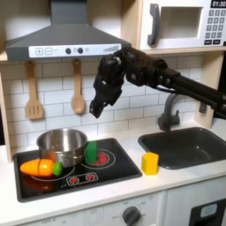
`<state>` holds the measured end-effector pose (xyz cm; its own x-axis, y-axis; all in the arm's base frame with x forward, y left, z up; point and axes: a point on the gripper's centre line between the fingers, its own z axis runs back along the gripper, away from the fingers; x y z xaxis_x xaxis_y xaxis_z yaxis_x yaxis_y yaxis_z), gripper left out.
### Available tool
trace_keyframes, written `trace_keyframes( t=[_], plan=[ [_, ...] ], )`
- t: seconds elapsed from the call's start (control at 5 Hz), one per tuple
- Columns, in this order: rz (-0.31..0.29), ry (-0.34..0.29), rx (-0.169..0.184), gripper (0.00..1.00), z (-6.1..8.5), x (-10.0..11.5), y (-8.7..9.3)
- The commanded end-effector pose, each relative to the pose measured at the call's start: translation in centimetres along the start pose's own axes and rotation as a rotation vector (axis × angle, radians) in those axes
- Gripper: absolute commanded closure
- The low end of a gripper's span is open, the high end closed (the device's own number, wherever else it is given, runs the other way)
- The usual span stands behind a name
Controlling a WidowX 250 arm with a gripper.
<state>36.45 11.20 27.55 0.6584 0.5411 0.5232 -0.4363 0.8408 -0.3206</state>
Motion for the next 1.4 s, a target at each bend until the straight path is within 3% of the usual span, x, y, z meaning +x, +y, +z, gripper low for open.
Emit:
trace_keyframes(
  t=[0.0,0.2,0.4,0.6,0.8,1.0,1.2],
  plan=[
    [0.000,-0.003,-0.001,0.00,0.1,0.0,0.0],
    [0.059,-0.080,-0.026,0.00,-0.8,1.7,-0.2],
    [0.065,-0.134,-0.044,0.00,-1.4,3.2,-0.6],
    [0.095,-0.196,-0.074,0.00,-0.8,4.8,-1.1],
    [0.082,-0.198,-0.092,0.00,0.1,5.3,-1.7],
    [0.087,-0.182,-0.108,0.00,1.8,5.8,-1.6],
    [0.054,-0.169,-0.098,0.00,3.2,5.6,-1.2]
  ],
)
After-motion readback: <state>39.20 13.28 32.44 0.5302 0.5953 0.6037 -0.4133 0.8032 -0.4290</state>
